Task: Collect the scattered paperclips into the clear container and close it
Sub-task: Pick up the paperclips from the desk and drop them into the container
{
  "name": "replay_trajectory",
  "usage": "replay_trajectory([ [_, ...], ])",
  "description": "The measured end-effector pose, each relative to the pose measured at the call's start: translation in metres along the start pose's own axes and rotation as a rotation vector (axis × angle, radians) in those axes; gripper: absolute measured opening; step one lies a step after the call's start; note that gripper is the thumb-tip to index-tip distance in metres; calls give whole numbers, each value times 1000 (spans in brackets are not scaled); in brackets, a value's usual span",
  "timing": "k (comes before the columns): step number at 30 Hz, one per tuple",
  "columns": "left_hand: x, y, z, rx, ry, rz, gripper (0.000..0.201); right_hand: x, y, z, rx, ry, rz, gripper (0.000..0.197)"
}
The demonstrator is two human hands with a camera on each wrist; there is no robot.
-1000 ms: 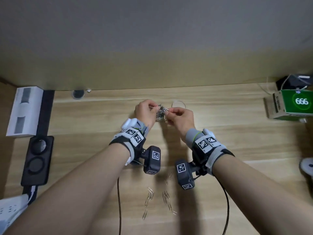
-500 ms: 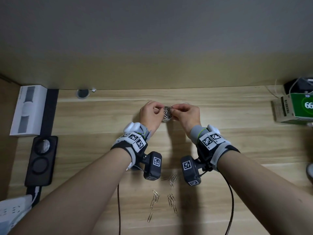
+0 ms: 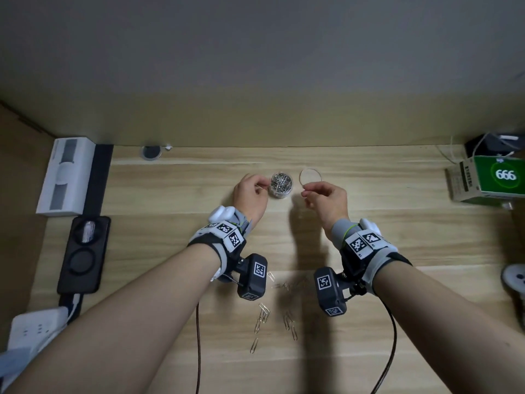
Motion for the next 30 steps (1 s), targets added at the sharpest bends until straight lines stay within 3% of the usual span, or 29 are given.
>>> replay_trajectory([
  [8,9,-23,-80,22,-196,195,24,53,62,-46,-6,-1,-234,19],
  [14,21,-51,-152,-108,-393,343,22,67,94,-101,157,-69,-463,21],
  [19,23,-55,-191,-176,-451,393,27,57,104,-142,317,-197,-655,25],
  [26,24,-59,-230,-193,-519,458,26,57,122,-174,395,-323,-771,22],
  [30,28,-52,-234,-220,-592,490,24,72,115,-175,400,-219,-734,18],
])
Point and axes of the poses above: each hand's wrist, its own z-axis towards the middle knuckle, its own x-axis out of the back of the hand, y = z × x, the point moved 6 cm from there along z, towards the middle knuckle, and after that the axes turned 9 degrees about y, right-handed, at the moved point
